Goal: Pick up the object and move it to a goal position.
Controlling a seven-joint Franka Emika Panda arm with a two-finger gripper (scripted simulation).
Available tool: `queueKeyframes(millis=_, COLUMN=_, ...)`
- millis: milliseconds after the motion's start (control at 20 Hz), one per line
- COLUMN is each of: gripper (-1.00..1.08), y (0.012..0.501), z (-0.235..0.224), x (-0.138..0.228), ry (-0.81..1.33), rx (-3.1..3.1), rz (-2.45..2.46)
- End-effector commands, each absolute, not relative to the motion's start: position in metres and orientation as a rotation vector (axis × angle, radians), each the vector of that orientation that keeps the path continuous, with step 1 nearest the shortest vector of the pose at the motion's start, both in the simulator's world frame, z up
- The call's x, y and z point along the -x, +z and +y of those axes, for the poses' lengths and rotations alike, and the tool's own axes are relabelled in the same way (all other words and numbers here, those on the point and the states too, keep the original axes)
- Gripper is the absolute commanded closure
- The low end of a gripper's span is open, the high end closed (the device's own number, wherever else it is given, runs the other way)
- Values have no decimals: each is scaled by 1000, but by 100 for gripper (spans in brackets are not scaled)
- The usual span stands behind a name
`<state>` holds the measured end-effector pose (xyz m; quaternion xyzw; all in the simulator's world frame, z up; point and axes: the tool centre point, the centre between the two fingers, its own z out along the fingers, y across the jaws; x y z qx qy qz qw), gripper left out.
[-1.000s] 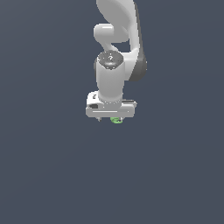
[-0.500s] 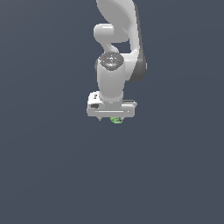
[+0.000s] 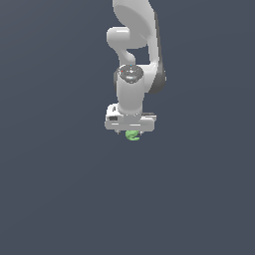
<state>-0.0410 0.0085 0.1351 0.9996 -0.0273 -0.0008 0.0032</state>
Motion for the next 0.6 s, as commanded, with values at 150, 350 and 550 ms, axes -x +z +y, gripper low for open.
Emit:
queueKeyframes(millis=150, gripper=-92, y=113, z=18, x=73, ry=-1, rx=-3136, rz=-138)
queueKeyframes(millis=350, gripper=-92, y=102, z=22, x=91, ry=-1, rx=-3136, rz=-167)
queueKeyframes(millis=550, gripper=-92, y=95, z=24, x=104, ry=0, rx=-3136, rz=-187)
